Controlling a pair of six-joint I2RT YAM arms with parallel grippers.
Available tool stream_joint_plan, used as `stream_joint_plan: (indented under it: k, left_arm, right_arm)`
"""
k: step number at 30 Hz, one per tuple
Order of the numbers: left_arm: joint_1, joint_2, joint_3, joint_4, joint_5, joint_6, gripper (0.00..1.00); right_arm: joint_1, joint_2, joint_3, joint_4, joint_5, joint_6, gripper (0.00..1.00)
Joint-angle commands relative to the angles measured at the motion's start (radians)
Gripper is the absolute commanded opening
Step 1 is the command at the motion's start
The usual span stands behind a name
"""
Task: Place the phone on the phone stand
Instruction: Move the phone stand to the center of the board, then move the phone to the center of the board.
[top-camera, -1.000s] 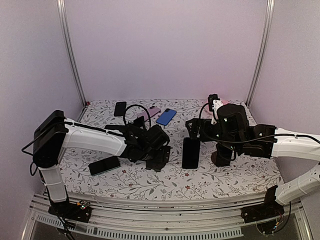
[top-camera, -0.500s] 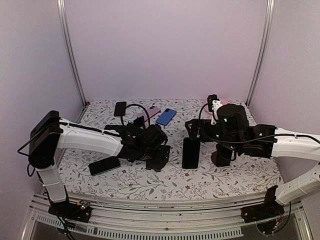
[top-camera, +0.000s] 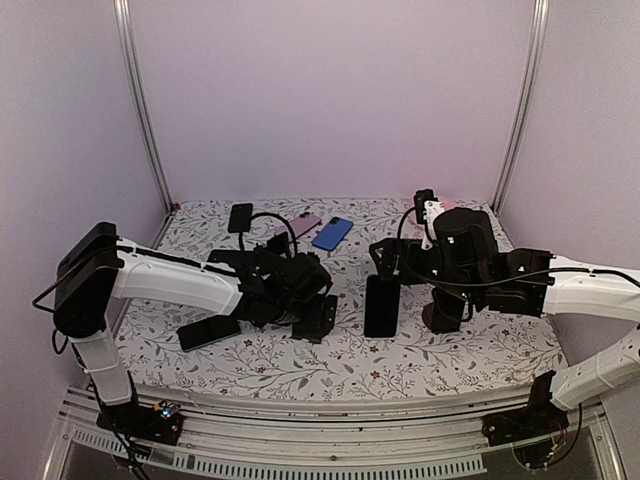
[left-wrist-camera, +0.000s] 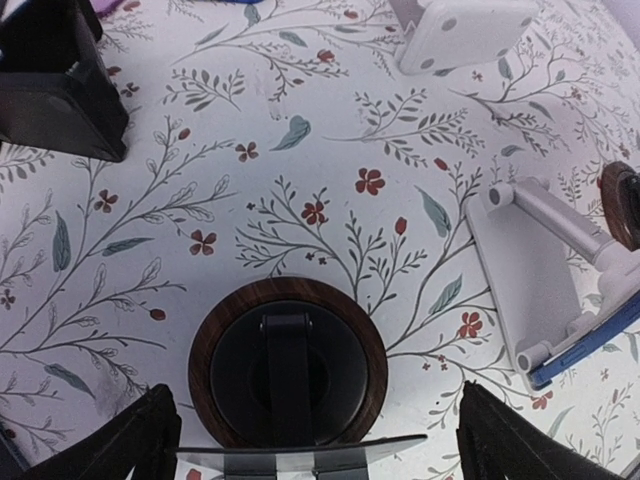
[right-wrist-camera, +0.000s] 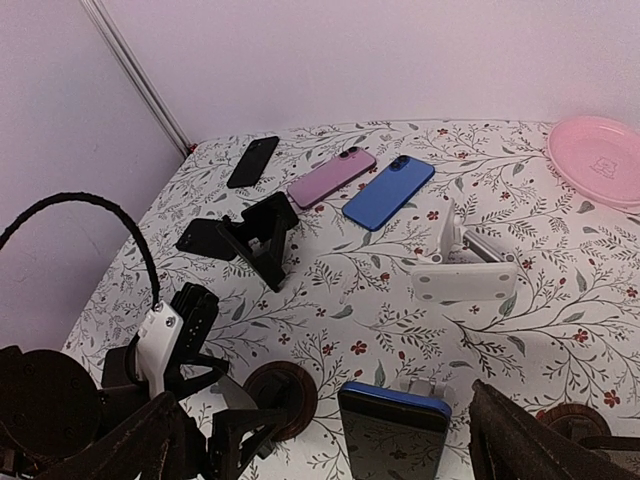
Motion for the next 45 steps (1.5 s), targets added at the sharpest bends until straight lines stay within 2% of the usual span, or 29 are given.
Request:
stream_joint_plan:
  k: [1,35,45]
  left_arm:
    - [-0.022,-0.032,-0.012,0.022,0.015,-0.016,0.97]
    - [-0.062,-0.04,-0.032,0.001,-0.008,-0.067,0.97]
    - [-0.05,-0.072,-0.02,-0.024,-0.039,-0.034,0.97]
  right_arm:
    - [-0.005,-0.019,-0.009,-0.003,-0.008,0.013,0.99]
    - [-0.005,-0.037,-0.039,0.007,-0.022,0.036,0.99]
    - [-0.006,-0.053,-0.045,0.002,-0.011,0.036,0.99]
